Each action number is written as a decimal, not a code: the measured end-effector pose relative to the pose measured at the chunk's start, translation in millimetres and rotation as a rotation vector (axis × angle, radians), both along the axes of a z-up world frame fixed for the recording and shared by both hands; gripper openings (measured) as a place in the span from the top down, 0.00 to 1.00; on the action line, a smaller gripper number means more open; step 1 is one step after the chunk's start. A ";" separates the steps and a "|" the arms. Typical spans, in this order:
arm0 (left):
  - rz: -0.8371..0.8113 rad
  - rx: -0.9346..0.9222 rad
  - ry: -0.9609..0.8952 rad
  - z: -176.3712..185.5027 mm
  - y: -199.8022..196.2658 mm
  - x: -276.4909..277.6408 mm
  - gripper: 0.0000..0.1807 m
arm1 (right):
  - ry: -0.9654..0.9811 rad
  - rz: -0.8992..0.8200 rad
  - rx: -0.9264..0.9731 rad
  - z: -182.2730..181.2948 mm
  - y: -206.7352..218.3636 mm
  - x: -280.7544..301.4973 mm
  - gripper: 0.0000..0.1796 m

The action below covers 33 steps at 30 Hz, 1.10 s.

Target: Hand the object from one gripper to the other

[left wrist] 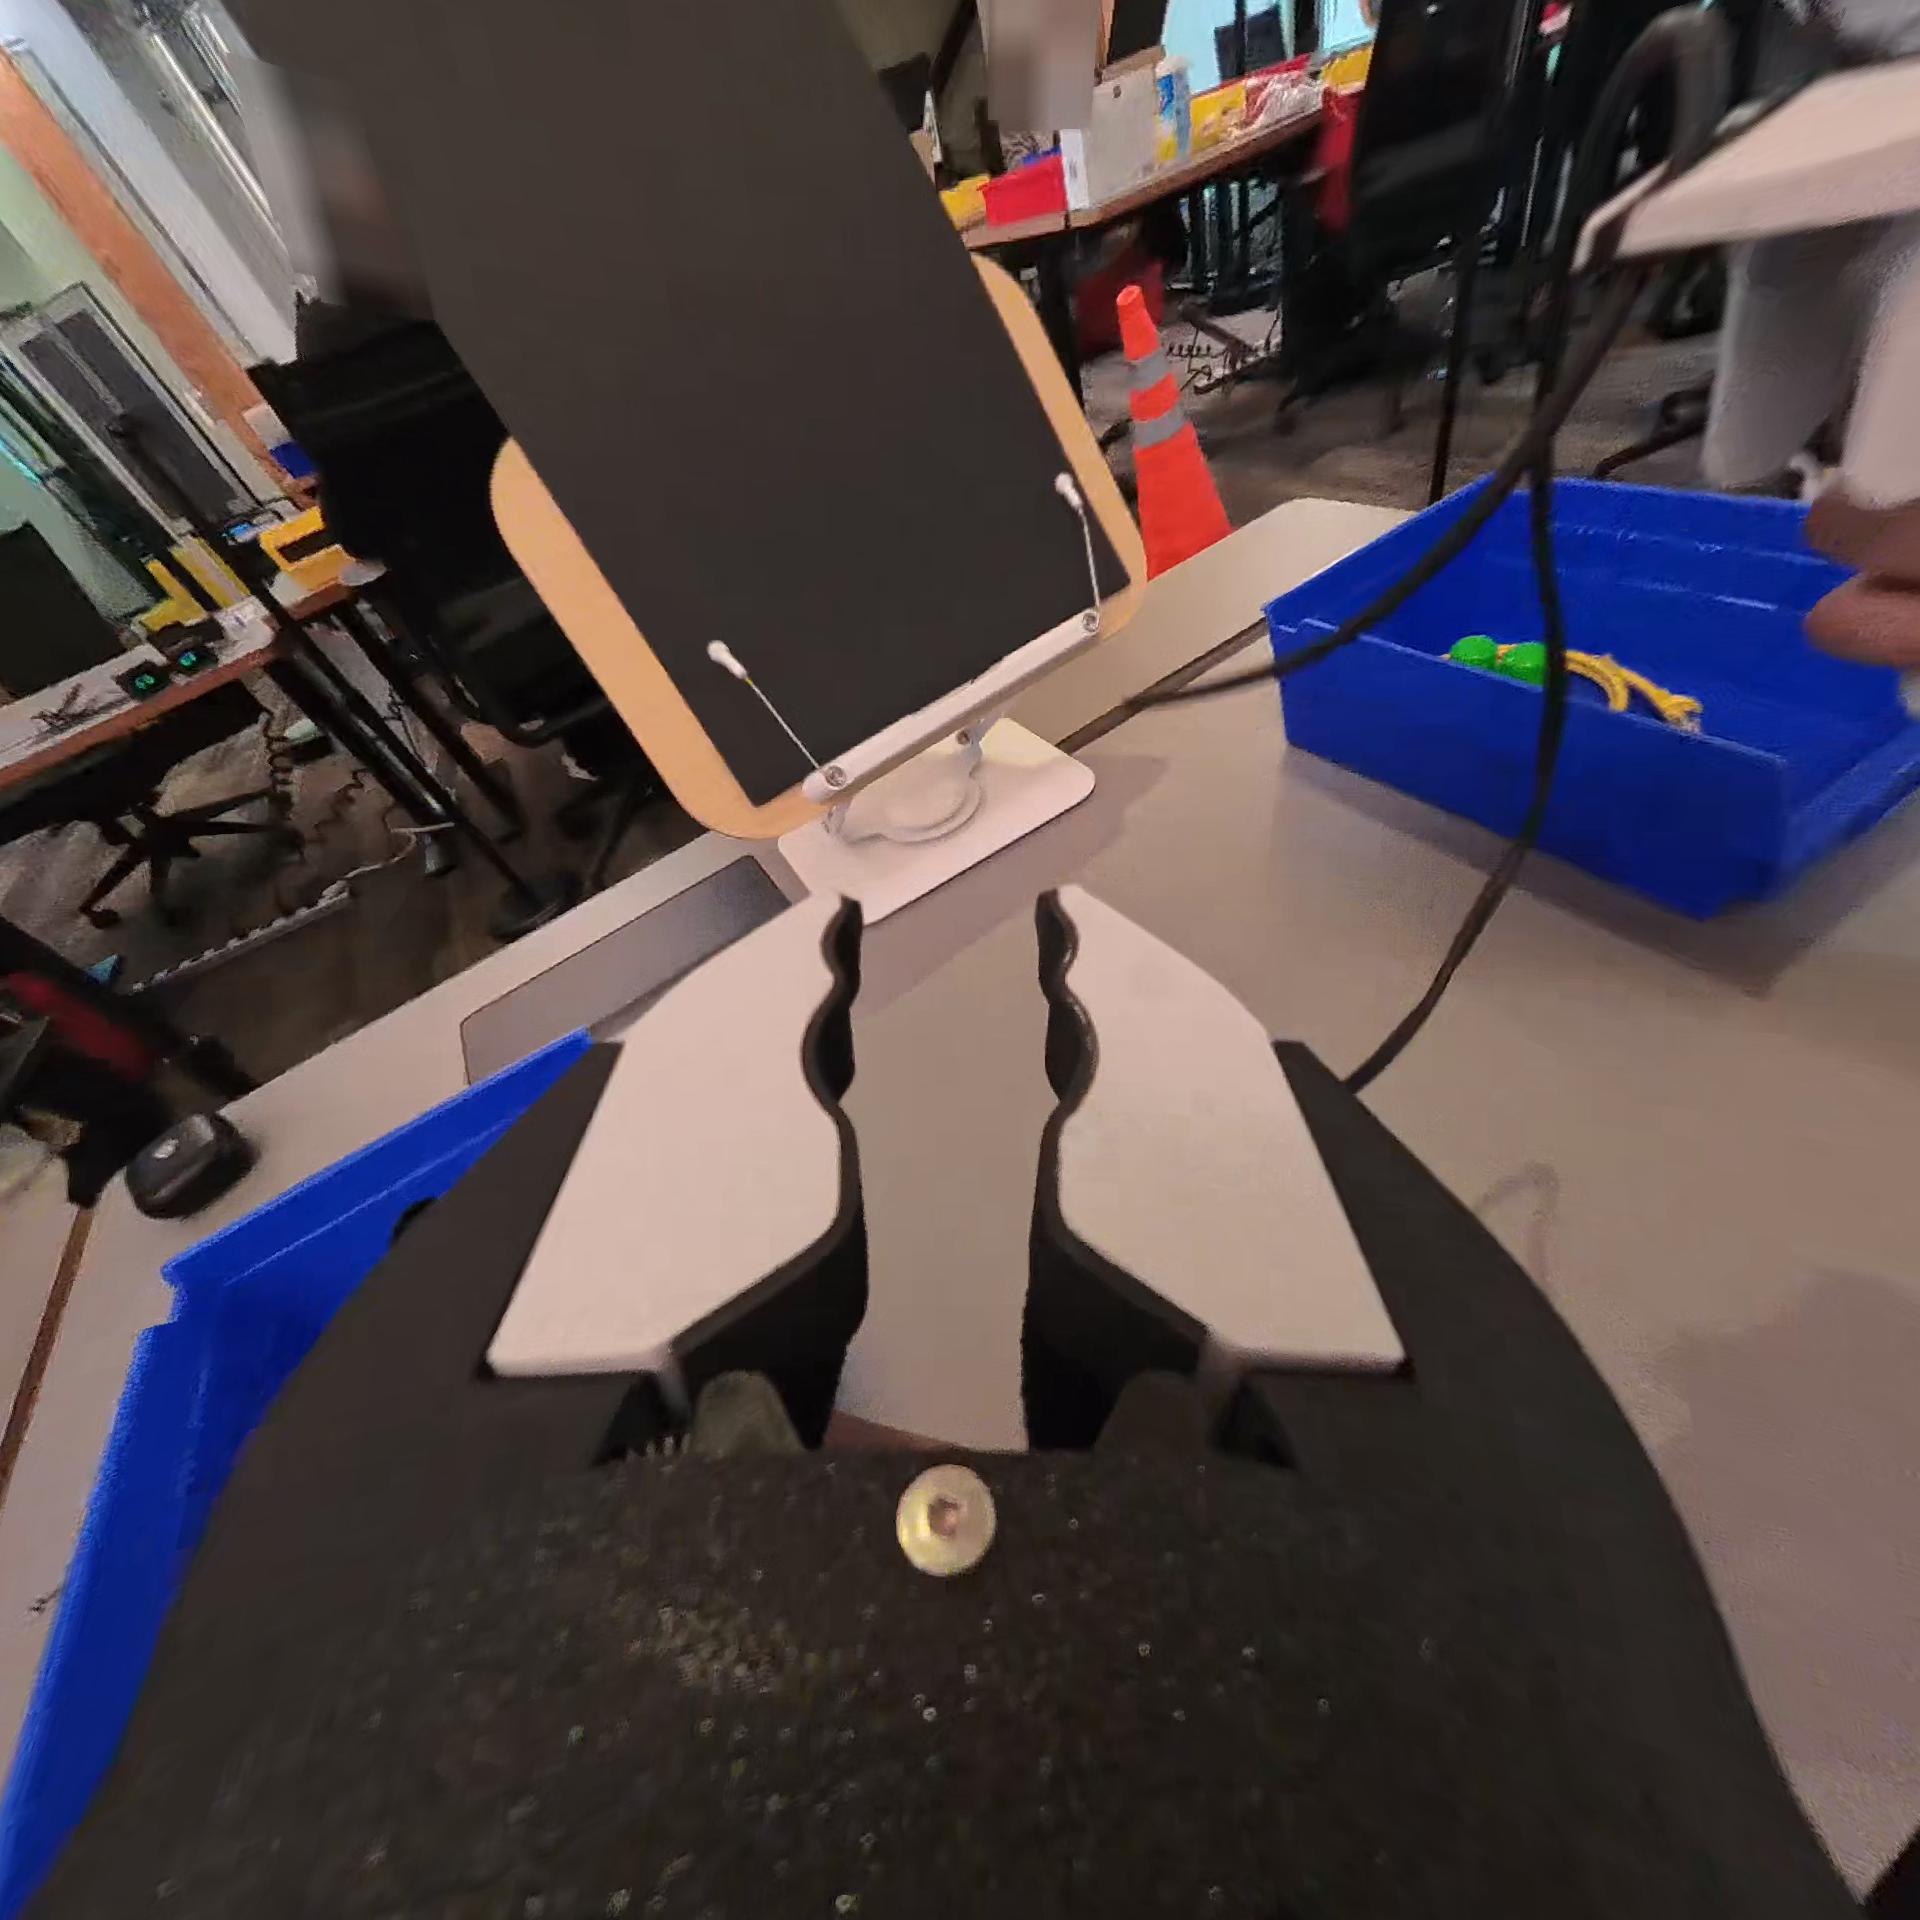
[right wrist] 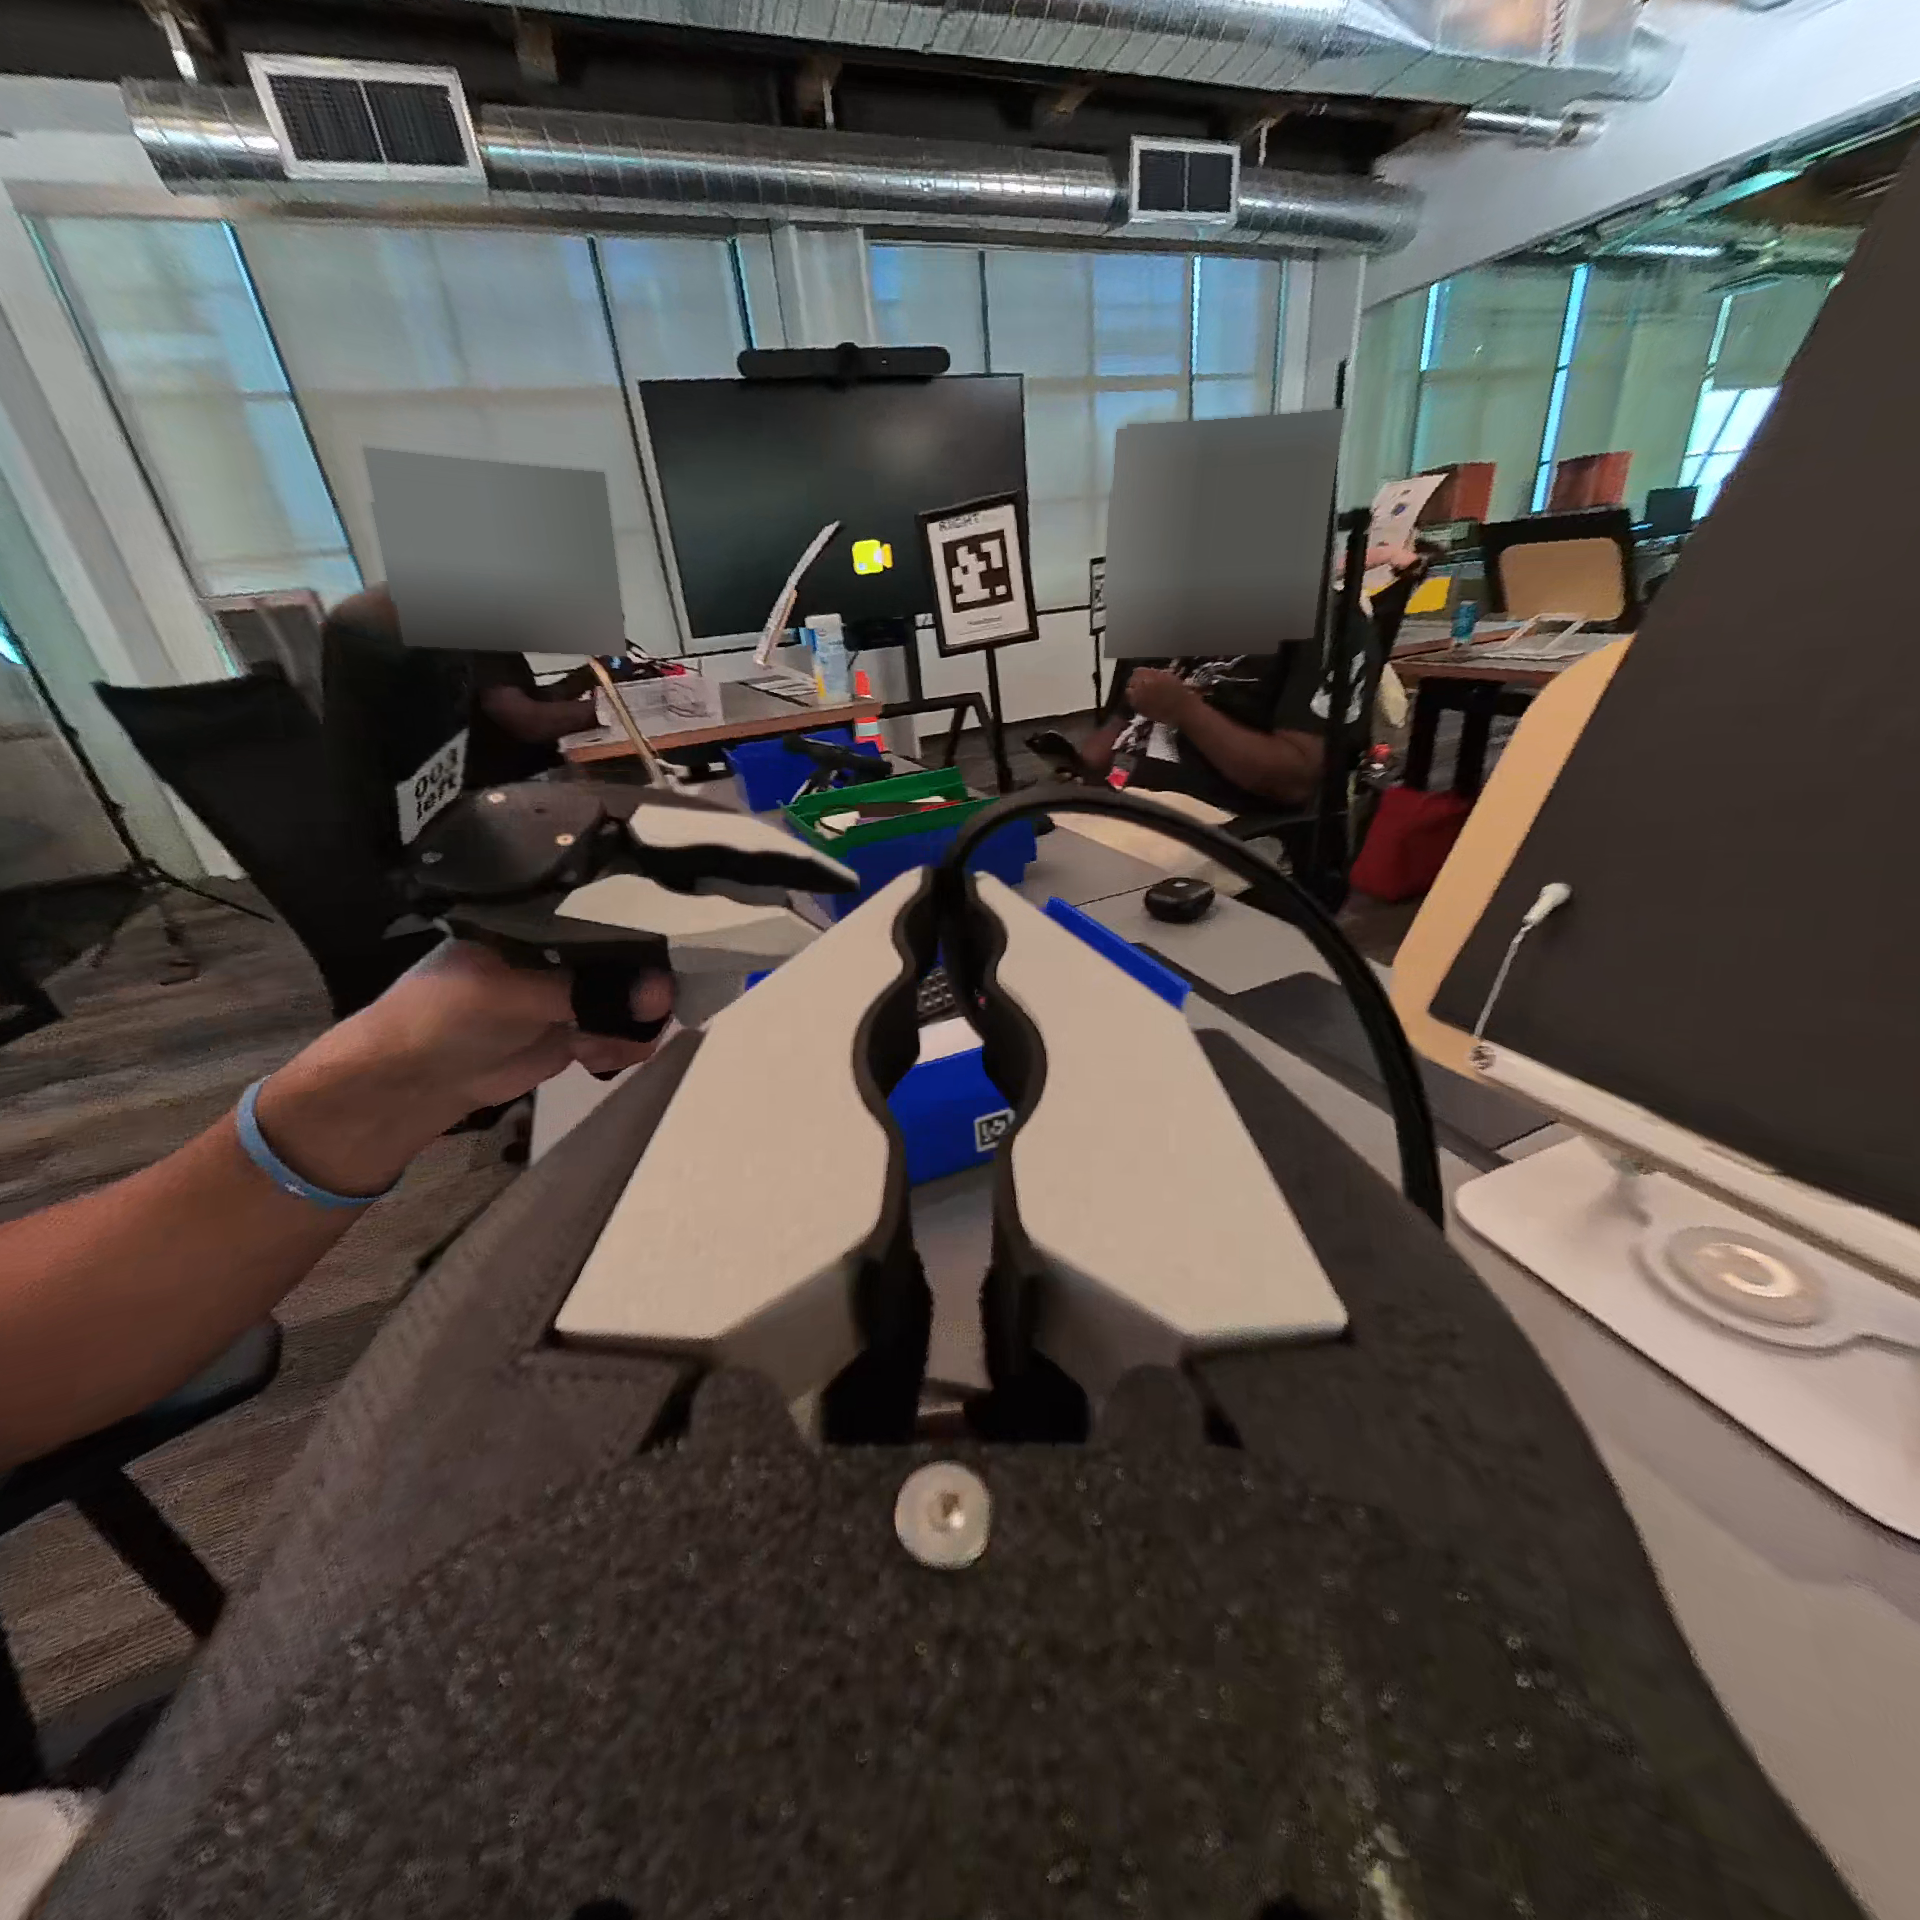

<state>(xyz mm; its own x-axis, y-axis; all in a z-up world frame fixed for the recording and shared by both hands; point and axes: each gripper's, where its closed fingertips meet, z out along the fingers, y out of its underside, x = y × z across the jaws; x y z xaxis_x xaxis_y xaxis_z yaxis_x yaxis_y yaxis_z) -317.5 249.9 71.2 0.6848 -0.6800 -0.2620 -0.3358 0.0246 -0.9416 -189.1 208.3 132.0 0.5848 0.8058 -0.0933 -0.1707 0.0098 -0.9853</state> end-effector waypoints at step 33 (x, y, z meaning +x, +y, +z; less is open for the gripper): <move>-0.334 -0.222 -0.158 -49.3 -38.9 80.7 0.97 | 0.187 0.502 -0.193 21.8 -62.1 -41.1 0.98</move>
<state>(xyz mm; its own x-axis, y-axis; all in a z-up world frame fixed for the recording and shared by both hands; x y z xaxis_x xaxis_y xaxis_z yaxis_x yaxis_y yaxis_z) -236.8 211.0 21.9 0.4374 -0.8992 0.0066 -0.1949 -0.1020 -0.9755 -230.2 146.2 153.8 0.0934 0.9388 -0.3317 -0.2799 -0.2949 -0.9136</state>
